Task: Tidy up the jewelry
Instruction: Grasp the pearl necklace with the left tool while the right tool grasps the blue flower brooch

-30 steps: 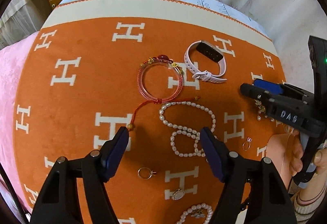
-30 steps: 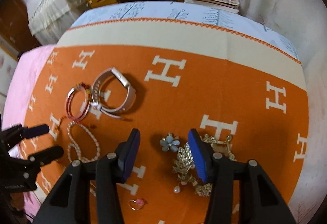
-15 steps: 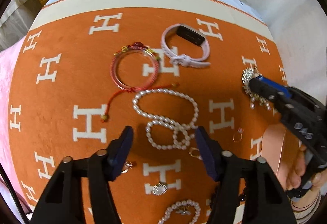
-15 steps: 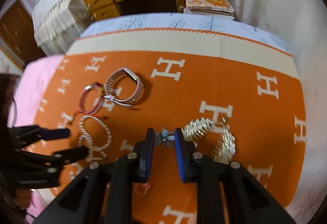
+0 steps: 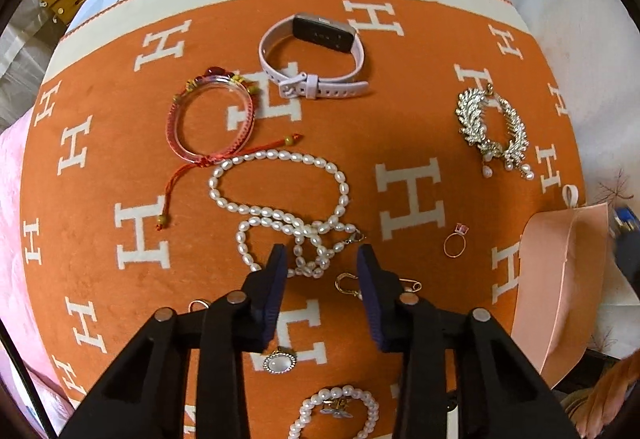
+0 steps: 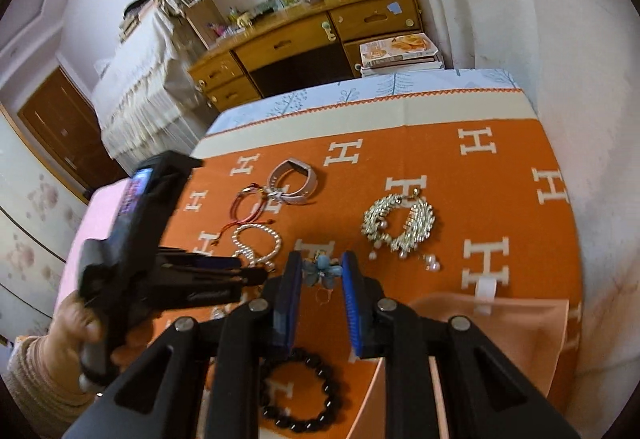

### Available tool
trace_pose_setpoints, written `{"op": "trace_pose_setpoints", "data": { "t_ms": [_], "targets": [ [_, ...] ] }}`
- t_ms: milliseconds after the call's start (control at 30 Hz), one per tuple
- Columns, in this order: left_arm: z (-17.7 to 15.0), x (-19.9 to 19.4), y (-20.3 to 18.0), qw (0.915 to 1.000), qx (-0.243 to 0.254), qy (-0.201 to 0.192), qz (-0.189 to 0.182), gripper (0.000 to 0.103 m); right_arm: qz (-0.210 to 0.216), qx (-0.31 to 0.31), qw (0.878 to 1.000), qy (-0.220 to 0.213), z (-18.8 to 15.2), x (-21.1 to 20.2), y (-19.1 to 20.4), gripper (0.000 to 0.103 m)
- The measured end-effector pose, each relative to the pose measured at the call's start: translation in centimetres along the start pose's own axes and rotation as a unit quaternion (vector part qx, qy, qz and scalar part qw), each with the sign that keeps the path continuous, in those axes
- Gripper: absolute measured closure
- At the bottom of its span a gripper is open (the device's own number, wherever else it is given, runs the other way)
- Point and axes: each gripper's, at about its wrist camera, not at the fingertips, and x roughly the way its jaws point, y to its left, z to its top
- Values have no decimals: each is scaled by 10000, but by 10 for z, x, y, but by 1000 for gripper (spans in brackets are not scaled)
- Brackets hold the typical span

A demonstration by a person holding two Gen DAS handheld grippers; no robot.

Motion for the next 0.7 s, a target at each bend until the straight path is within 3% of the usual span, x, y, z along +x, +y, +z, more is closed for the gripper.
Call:
{"op": "trace_pose_setpoints", "data": {
  "t_ms": [133,367,500,700],
  "targets": [
    [1,4,-2,9999,-52,6,122,88,-19,50,9998,-171,-17,-14,-4,83],
    [-1,-1,15,9993,-345,-113,-126,100,-150,192,9996,-142,-42,-18,-17,83],
    [-7,-21,39,9969,-583,-489,-200,100,-265,326,9988,-262,-54,-29,-27,83],
    [-22,-82,33,9887,-496,-1342,-445,100,-528,525,9956,-568,-63,-54,-41,83]
  ]
}}
